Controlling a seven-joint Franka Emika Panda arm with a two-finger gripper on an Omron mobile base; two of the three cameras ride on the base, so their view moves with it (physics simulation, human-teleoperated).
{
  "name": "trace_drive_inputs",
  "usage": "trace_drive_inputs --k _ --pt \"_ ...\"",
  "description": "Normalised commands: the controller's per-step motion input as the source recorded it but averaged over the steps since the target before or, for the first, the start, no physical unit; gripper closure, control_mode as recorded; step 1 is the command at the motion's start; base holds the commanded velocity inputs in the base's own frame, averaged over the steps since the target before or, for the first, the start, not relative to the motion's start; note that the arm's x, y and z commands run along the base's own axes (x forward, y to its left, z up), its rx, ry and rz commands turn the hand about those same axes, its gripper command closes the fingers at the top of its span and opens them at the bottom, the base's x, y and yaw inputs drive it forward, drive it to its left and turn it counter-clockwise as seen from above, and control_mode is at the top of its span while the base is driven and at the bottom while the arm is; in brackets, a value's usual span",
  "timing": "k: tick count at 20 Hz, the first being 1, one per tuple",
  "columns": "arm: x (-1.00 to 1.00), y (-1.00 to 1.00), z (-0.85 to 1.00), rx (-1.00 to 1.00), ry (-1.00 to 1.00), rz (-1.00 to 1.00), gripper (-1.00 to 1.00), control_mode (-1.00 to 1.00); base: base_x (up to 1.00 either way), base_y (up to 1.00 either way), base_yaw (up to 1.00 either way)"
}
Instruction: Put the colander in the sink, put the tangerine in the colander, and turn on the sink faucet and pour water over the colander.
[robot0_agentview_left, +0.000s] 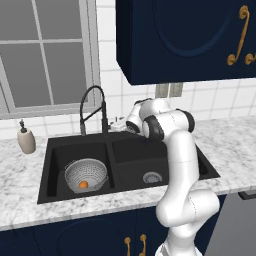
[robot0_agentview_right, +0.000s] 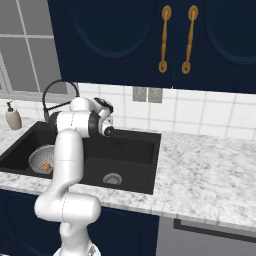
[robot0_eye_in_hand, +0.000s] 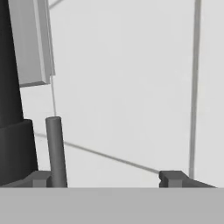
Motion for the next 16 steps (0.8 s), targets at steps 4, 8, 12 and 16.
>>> trace_drive_inputs --k 4,8,12,16 --pt "0.01 -0.30 0.00 0.00 0.00 -0.03 -1.00 -1.00 0.00 0.00 0.00" --pt "0.11 -0.42 0.00 0.00 0.00 -0.12 -1.00 -1.00 0.00 0.00 0.00" --pt "0.26 -0.38 0.00 0.00 0.00 -0.16 -1.00 -1.00 0.00 0.00 0.00" --pt "0.00 -0.71 0.01 0.10 0.00 -0.14 -1.00 -1.00 0.00 0.00 0.00"
